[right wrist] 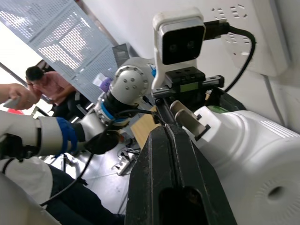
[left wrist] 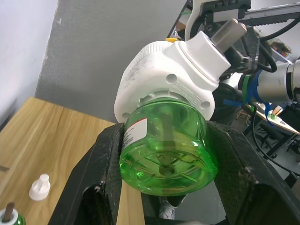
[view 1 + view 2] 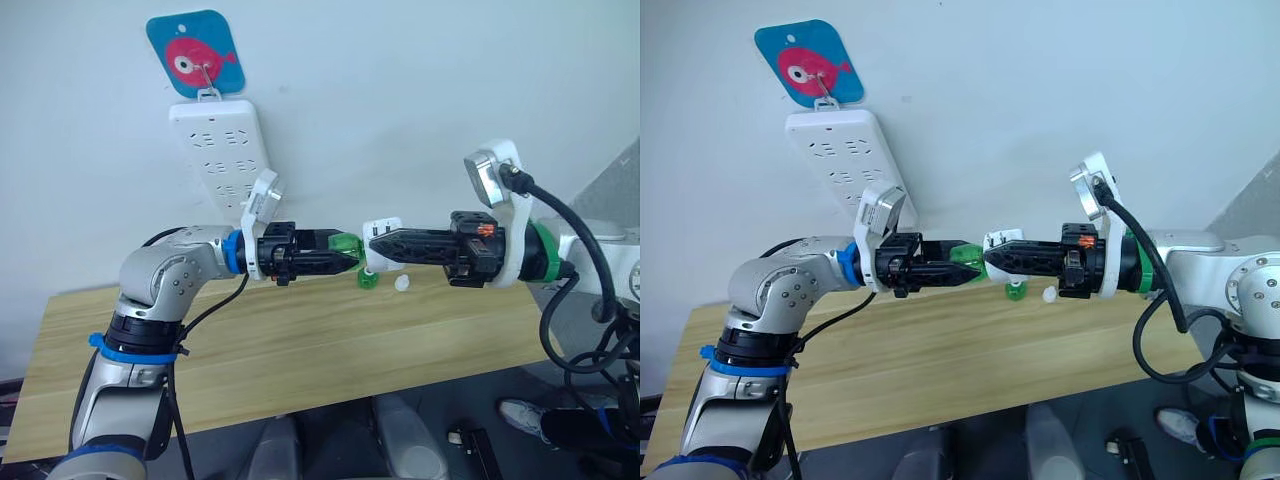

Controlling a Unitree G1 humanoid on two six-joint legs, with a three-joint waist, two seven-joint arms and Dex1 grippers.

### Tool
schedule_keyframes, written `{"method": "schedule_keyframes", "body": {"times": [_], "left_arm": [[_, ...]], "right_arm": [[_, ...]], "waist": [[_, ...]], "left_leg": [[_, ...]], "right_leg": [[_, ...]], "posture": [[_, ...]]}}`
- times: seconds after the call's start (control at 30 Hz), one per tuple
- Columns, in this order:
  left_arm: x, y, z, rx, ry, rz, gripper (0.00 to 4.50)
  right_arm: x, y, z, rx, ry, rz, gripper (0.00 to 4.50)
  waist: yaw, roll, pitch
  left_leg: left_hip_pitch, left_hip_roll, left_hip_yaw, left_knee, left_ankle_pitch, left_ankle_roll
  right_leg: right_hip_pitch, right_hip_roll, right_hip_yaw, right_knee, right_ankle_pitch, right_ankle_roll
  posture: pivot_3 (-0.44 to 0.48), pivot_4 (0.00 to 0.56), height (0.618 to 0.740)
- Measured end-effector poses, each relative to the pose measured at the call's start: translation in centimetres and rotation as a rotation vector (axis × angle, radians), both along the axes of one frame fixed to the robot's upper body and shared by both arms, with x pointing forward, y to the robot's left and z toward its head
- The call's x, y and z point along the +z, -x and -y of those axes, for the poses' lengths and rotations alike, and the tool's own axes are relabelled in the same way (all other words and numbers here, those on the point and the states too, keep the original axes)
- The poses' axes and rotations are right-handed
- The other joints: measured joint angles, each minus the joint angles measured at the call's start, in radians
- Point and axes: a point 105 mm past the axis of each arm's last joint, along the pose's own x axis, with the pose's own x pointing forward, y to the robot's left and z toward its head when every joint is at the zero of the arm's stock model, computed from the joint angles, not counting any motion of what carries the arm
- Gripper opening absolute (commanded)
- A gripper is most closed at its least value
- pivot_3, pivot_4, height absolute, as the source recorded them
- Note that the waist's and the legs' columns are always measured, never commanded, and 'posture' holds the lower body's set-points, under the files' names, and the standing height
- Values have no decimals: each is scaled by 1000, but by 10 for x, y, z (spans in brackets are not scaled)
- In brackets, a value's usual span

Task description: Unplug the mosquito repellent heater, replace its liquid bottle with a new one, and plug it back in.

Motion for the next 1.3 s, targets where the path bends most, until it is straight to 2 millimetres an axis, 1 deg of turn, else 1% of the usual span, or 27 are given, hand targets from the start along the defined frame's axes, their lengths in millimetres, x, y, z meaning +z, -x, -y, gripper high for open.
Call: {"method": "schedule_keyframes", "body": {"times": [0.17,0.33,0.47,0.63,0.83,1.07,1.23,1.3], "left_arm": [[-2,6,-2,-30,-35,0,2251],[-4,13,2,-81,-56,-4,2251],[-4,17,2,-113,-61,-14,2251],[-4,19,2,-127,-59,-23,2251],[-2,22,1,-144,-47,-58,2251],[-3,23,2,-146,-48,-79,2251],[-3,22,4,-138,-42,-79,2251],[-3,20,4,-128,-38,-75,2251]], "right_arm": [[-3,-4,2,-10,32,26,0],[2,-11,4,-2,43,51,0],[-1,-21,10,-21,52,28,0],[-3,-24,12,-14,55,11,0],[-11,-34,19,-40,59,-29,0],[-17,-33,22,-33,68,-51,0],[-15,-33,24,-40,66,-45,0],[-14,-36,24,-63,58,-29,0]], "waist": [[-2,0,0],[-6,0,-1],[-13,0,-2],[-16,0,-2],[-16,0,-2],[-16,0,-2],[-16,0,-2],[-16,0,-3]], "left_leg": [[0,0,0,0,0,0],[0,0,0,0,0,0],[0,0,0,0,0,0],[0,0,0,0,0,0],[0,0,0,0,0,0],[0,0,0,0,0,0],[0,0,0,0,0,0],[0,0,0,0,0,0]], "right_leg": [[0,0,0,0,0,0],[0,0,0,0,0,0],[0,0,0,0,0,0],[0,0,0,0,0,0],[0,0,0,0,0,0],[0,0,0,0,0,0],[0,0,0,0,0,0],[0,0,0,0,0,0]], "posture": [[-249,167,740],[-249,167,740],[-249,167,740],[-247,173,740],[-247,175,740],[-247,175,740],[-247,175,740],[-244,177,740]]}}
